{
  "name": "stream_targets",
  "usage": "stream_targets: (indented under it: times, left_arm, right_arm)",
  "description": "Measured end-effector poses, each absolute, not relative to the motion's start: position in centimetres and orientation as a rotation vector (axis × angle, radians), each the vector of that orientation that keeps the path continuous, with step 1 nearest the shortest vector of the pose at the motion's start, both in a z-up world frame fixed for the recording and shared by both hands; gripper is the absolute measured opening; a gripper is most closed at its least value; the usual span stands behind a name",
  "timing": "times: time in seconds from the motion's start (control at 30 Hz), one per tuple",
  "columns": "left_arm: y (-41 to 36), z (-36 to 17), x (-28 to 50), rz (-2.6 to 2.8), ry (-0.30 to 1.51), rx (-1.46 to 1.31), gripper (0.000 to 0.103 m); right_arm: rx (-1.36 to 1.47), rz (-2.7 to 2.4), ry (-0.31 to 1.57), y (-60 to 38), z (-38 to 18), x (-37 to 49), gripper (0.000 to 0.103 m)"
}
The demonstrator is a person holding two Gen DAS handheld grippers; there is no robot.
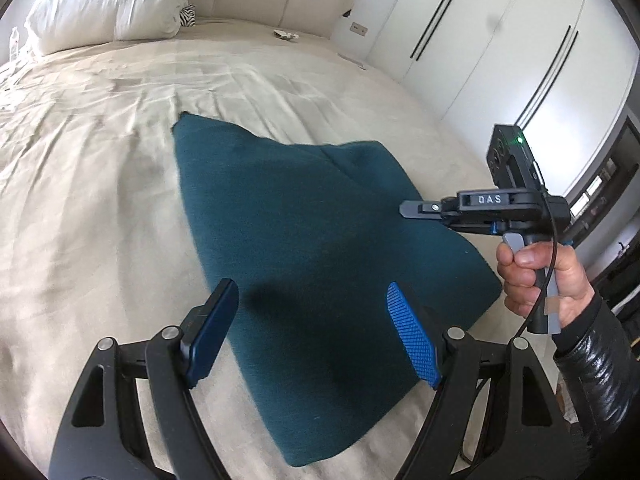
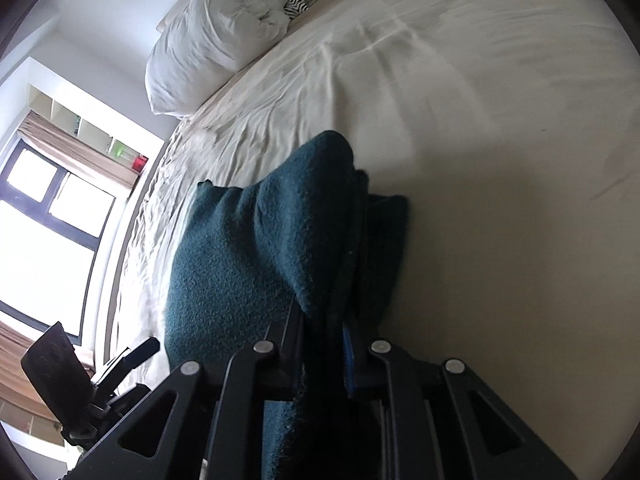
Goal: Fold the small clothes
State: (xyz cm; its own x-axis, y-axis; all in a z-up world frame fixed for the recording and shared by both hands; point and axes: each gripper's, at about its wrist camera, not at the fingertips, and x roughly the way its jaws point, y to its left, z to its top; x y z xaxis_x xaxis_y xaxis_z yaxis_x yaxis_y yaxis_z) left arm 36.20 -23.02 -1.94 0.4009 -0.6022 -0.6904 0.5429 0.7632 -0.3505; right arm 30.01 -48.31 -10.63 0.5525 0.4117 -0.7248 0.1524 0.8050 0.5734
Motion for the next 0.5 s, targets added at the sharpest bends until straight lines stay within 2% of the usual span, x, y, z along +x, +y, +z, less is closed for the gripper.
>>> stream_targets:
  times: [0.27, 0.37, 0.4, 0.43, 0.47, 0.5]
  left_arm:
    - [-22.4, -3.5, 37.3, -0.671, 0.922, -0.075, 0.076]
    - [-22.0, -4.0, 37.8, -0.649, 0.939, -0.081, 0.076]
    - [-22.0, -3.9, 38.0, -0.649, 0.932, -0.078, 0.076]
    - [-21.9, -3.7, 38.0, -0.647, 0.918, -0.07, 0.076]
    - [-21.9, -3.3, 38.0, -0.642, 0.895, -0.057, 0.076]
    - [-22.0, -2.8, 38.2, -0.642, 0.873, -0.048, 0.076]
  right_arm:
    - [0.746, 0.172, 0.94, -49.5, -14.2, 28.5, 0.016]
    - [0.727, 0.186, 0.915, -49.5, -14.0, 28.1, 0.02]
    - [0.715, 0.172, 0.931, -49.6, -13.3, 28.0, 0.024]
    - [0.698, 0.148, 0.944, -49.7, -12.8, 27.9, 0.035]
    - [0.657, 0.079, 0.961, -49.9, -11.8, 27.7, 0.059]
    - [0.584, -0.035, 0.938, -50.1, -10.1, 27.0, 0.059]
